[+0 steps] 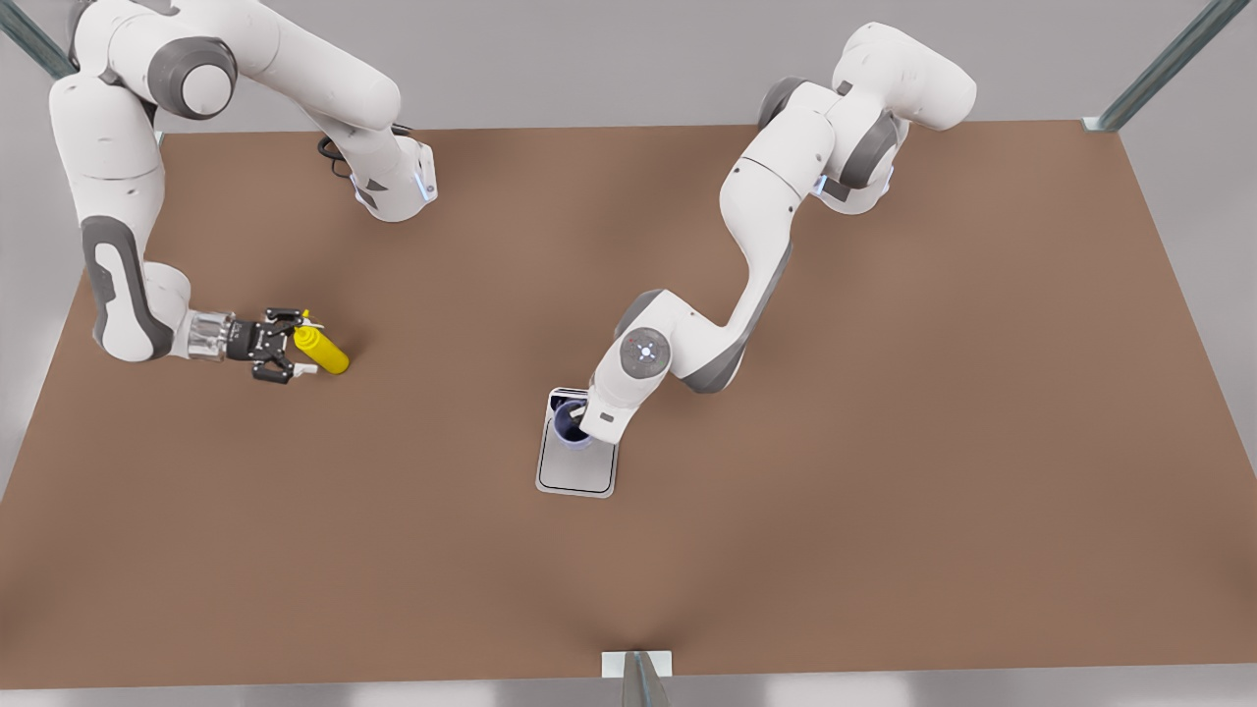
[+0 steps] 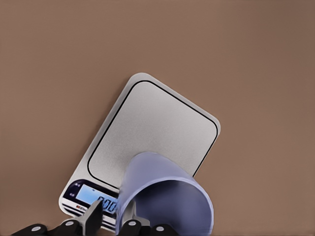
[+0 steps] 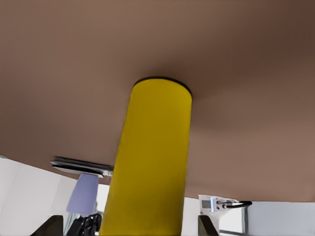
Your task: Move cup to the weight, pick up sauce bottle, pour sauce
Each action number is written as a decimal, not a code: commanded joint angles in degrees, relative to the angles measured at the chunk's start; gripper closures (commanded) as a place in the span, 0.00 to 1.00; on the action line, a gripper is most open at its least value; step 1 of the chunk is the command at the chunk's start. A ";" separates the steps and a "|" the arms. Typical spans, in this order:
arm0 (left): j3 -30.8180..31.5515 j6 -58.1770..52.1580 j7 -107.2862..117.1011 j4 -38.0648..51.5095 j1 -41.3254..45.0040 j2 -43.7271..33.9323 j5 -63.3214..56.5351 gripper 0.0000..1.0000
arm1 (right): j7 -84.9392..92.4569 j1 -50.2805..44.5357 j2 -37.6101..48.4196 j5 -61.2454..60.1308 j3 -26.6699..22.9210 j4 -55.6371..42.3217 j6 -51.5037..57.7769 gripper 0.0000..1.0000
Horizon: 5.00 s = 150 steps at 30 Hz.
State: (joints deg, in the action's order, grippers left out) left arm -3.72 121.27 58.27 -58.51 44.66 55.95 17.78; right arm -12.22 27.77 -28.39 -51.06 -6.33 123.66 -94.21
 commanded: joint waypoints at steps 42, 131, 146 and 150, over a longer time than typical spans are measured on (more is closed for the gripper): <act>-15.00 -53.51 -56.34 -13.73 -23.04 -40.13 -14.53 0.00 | -80.32 -26.45 2.46 32.95 25.39 -37.09 -26.02 0.79; -11.75 -54.74 -56.16 -13.03 -22.33 -38.46 -16.11 0.00 | -36.56 -21.18 -4.83 -20.22 16.53 -22.32 -6.07 0.79; -12.45 -50.08 -55.98 -12.06 -23.21 -37.05 -16.02 0.00 | -25.22 -18.81 -17.84 -20.13 13.89 -24.43 -4.93 0.43; -12.45 -50.26 -55.46 -12.06 -23.21 -36.96 -16.20 0.00 | -25.13 -18.28 -17.93 -20.22 13.89 -24.52 -4.67 0.12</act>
State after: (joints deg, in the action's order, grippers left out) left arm -16.18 70.82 2.81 -70.50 21.43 18.92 1.66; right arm -37.70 9.66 -46.36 -69.49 7.55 98.99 -98.06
